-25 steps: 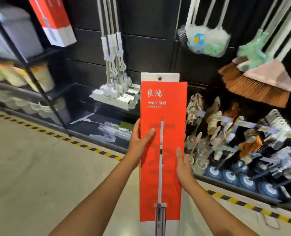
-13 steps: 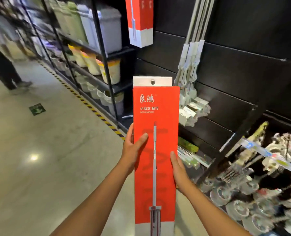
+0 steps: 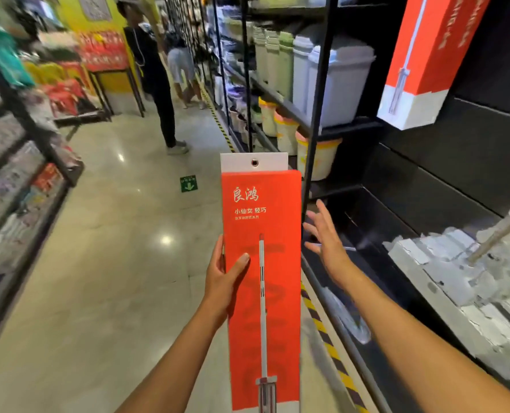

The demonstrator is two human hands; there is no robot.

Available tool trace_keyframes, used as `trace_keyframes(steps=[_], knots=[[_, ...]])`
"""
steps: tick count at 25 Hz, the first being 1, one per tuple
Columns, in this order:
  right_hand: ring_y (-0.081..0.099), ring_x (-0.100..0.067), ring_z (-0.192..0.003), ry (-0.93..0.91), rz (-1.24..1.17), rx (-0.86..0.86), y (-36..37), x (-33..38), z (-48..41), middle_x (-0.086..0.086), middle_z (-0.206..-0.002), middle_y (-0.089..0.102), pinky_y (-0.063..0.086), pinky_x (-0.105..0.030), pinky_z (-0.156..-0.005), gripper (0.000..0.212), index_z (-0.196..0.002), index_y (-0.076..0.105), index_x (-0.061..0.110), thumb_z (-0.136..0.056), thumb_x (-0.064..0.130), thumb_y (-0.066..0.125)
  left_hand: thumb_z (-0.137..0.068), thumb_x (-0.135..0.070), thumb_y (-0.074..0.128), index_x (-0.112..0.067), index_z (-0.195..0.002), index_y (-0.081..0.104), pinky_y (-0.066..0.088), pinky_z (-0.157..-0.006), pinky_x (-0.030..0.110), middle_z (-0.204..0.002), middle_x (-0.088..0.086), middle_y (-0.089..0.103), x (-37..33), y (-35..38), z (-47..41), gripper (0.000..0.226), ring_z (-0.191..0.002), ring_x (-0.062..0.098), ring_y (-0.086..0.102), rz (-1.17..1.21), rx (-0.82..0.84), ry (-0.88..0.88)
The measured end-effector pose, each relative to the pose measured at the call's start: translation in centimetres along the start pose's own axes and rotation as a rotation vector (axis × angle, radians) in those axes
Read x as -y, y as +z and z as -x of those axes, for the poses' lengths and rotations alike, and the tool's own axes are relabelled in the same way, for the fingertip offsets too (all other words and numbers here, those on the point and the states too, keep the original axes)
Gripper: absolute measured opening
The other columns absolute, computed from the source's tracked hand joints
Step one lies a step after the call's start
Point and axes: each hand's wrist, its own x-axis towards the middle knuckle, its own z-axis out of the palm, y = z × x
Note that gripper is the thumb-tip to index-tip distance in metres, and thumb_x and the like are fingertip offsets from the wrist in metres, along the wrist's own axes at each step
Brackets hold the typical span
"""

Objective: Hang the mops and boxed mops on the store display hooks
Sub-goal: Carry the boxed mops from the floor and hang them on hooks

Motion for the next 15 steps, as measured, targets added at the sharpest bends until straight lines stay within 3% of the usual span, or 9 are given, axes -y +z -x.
trace_keyframes(steps=[3,5,6,8,10,13,15], knots=[[0.038,-0.01,-0.15,-0.154,0.059,0.134,5.5,4.0,-8.1,0.008,-0.166,0.03,0.037,-0.045,-0.119,0.131,-0.163,0.01,0.045,-0.055,0.098,0.062,-0.075,-0.043,0.082,-0.033,-0.15,0.048,0.062,-0.091,0.04,-0.133,0.0,0.072,-0.6,-2.9,-4.5,0.082,-0.118,0.024,0.072,0.009,-0.063,0.022],[0.039,0.001,-0.145,-0.246,0.085,0.192,8.9,5.8,-13.1,0.013,-0.162,0.028,0.04,-0.034,-0.116,0.141,-0.164,0.006,0.039,-0.052,0.095,0.069,-0.075,-0.045,0.083,-0.037,-0.149,0.048,0.061,-0.095,0.047,-0.133,0.0,0.072,-0.9,-4.9,-8.6,0.082,-0.118,0.026,0.072,0.012,-0.077,0.029],[0.036,-0.001,-0.148,-0.289,0.109,0.212,10.5,6.3,-15.6,0.014,-0.164,0.025,0.038,-0.035,-0.119,0.137,-0.164,0.006,0.041,-0.055,0.093,0.069,-0.075,-0.046,0.083,-0.039,-0.149,0.048,0.059,-0.098,0.052,-0.134,0.0,0.071,-1.3,-5.8,-10.9,0.082,-0.119,0.026,0.071,0.009,-0.071,0.03],[0.031,-0.011,-0.155,-0.326,0.139,0.214,12.9,7.2,-20.4,0.01,-0.17,0.023,0.032,-0.049,-0.125,0.112,-0.155,0.01,0.061,-0.064,0.089,0.07,-0.075,-0.047,0.083,-0.04,-0.149,0.046,0.058,-0.099,0.056,-0.135,-0.001,0.071,-2.2,-7.5,-15.8,0.083,-0.119,0.026,0.072,0.004,-0.039,0.023],[0.044,-0.018,-0.149,-0.333,0.127,0.169,13.8,7.6,-24.4,0.008,-0.164,0.04,0.038,-0.055,-0.12,0.099,-0.149,0.015,0.071,-0.069,0.084,0.072,-0.076,-0.047,0.082,-0.041,-0.15,0.045,0.06,-0.096,0.053,-0.134,-0.001,0.071,-3.0,-8.4,-20.2,0.082,-0.117,0.026,0.073,-0.002,0.008,0.015],[0.062,-0.009,-0.13,-0.321,0.12,0.076,13.3,8.8,-28.6,0.014,-0.148,0.056,0.054,-0.044,-0.108,0.102,-0.159,0.014,0.053,-0.078,0.073,0.072,-0.081,-0.042,0.081,-0.041,-0.15,0.045,0.062,-0.093,0.05,-0.134,-0.002,0.071,-3.6,-8.0,-26.6,0.078,-0.115,0.026,0.073,-0.006,0.093,0.002],[0.066,0.008,-0.116,-0.326,0.117,0.005,11.3,9.3,-31.2,0.023,-0.138,0.057,0.059,-0.028,-0.096,0.093,-0.164,0.014,0.042,-0.09,0.06,0.068,-0.084,-0.037,0.079,-0.04,-0.151,0.045,0.061,-0.094,0.052,-0.134,-0.002,0.071,-3.4,-6.4,-30.7,0.076,-0.116,0.027,0.073,-0.011,0.146,-0.016]])
